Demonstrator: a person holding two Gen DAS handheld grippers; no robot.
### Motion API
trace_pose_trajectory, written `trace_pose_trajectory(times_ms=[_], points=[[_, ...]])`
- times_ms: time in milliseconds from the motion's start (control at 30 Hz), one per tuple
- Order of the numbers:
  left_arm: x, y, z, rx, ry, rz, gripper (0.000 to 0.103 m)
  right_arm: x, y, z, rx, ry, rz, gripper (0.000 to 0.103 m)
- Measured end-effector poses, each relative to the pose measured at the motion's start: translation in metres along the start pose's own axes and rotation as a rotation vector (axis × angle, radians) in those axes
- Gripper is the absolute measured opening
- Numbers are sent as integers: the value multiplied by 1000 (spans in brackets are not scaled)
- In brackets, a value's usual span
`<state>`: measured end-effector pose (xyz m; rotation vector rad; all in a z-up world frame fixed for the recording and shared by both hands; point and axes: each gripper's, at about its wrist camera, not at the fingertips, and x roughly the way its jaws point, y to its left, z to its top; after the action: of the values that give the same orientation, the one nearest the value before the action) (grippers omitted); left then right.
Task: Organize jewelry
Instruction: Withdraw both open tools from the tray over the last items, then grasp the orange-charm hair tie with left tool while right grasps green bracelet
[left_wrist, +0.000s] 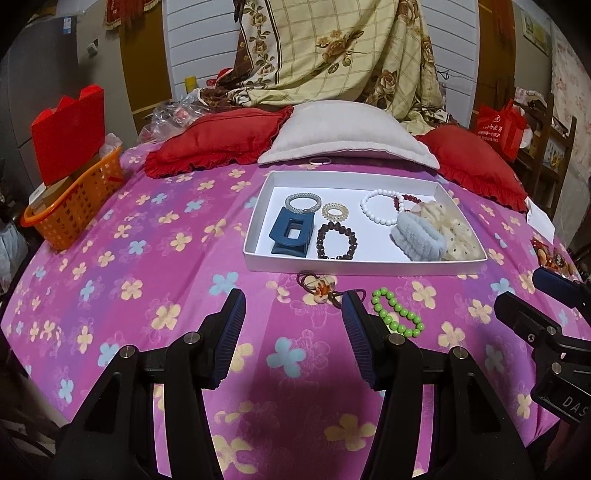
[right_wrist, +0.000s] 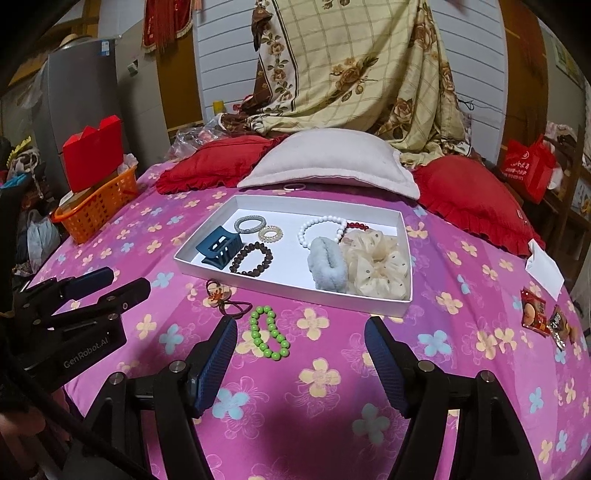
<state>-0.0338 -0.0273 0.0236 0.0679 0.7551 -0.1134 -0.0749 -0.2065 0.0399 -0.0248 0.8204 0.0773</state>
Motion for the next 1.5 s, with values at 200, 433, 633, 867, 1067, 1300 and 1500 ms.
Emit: trace_pose_trajectory(times_ms=[200, 433, 633, 867, 1067, 1300, 1500], points=[[0, 0, -1, 2, 4, 2, 54, 2, 1, -1, -3, 12, 1, 69], [1, 0, -3, 2, 7, 0, 54, 6, 3, -3, -9, 25, 9, 69], [6, 1, -7, -1, 15, 4, 54, 7, 2, -3, -8, 23, 11, 69], [12, 2, -8, -1, 29, 8, 54, 12, -2, -7, -2, 44, 13, 69], [16, 7, -10, -2, 43, 15, 54, 17, -7, -12, -2, 49, 24, 69], [29, 44, -6, -81, 89, -17, 54, 34, -15, -22, -4, 82, 75, 68], [48, 70, -7, -179, 165, -105, 54, 64, -11, -24, -13, 135, 154, 48]])
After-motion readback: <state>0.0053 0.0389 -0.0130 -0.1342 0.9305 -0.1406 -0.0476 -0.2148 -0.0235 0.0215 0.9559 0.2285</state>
